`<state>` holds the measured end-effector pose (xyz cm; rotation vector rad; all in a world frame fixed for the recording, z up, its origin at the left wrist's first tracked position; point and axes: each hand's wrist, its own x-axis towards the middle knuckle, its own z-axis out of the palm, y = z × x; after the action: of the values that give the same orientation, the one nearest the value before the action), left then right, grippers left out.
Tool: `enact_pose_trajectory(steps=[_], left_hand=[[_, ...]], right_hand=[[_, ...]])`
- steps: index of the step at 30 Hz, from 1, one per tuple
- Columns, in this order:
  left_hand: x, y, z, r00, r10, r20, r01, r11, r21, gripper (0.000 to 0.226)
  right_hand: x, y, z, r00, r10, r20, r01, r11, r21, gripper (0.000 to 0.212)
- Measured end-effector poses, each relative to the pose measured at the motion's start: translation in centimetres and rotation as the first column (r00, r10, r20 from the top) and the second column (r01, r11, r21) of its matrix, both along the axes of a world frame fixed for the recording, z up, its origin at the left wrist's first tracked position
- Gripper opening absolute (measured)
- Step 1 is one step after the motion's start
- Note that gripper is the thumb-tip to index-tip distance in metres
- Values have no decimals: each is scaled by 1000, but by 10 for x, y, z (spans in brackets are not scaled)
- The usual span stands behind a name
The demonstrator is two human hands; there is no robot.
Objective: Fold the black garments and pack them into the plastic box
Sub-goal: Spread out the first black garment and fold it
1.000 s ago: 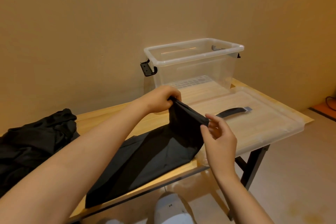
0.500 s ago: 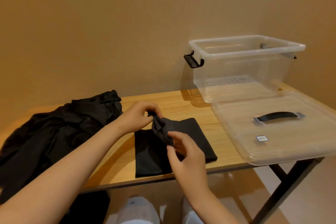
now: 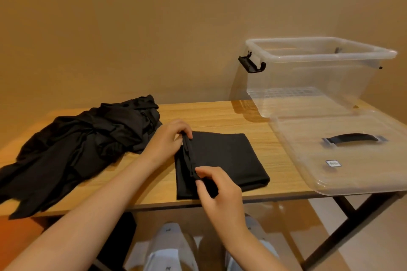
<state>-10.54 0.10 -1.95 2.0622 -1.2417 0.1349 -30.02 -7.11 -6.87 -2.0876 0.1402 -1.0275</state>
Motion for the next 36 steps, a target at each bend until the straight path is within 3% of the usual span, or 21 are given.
enact_pose_trajectory(steps=[3,8,15,19,21,24,27,31,33,36], left_hand=[[2,3,4,990,32,137,-24,998,-54,33],[2,15,-24,991,53,120,-71,985,157,41],[8,18,-19,987,148,55,-154,978,141,39],[-19,17,-7,982,159,99,-169,980,108,32],[-45,11,-4,991,90,100,-108,976,190,27],[-76,-1,-9,984,116,132,-163,883,441,46],[-85,-7,-13,973,168,155,-228,768,599,68],[-61,-18,-8,997,16,81,-69,697,714,70],[-39,-29,1,997,-71,29,27,682,731,62],[-20,-44,17,982,-125,143,-6,730,683,69]], right_hand=[[2,0,2,999,38,33,-35,997,-67,18],[4,4,-19,993,28,-117,-62,954,-295,18],[-3,-3,-14,982,133,-137,-167,945,-282,16],[-7,-31,-1,994,-3,-107,-27,960,-278,24],[-8,-48,2,982,-121,-143,68,942,-329,28],[-12,-67,8,891,-293,-347,119,888,-445,36],[-25,-78,8,764,-302,-570,34,901,-432,54],[-40,-63,10,689,-296,-661,-30,900,-434,87],[-42,-50,15,695,-250,-675,-58,915,-399,92],[-34,-55,25,813,-206,-545,5,938,-346,62]])
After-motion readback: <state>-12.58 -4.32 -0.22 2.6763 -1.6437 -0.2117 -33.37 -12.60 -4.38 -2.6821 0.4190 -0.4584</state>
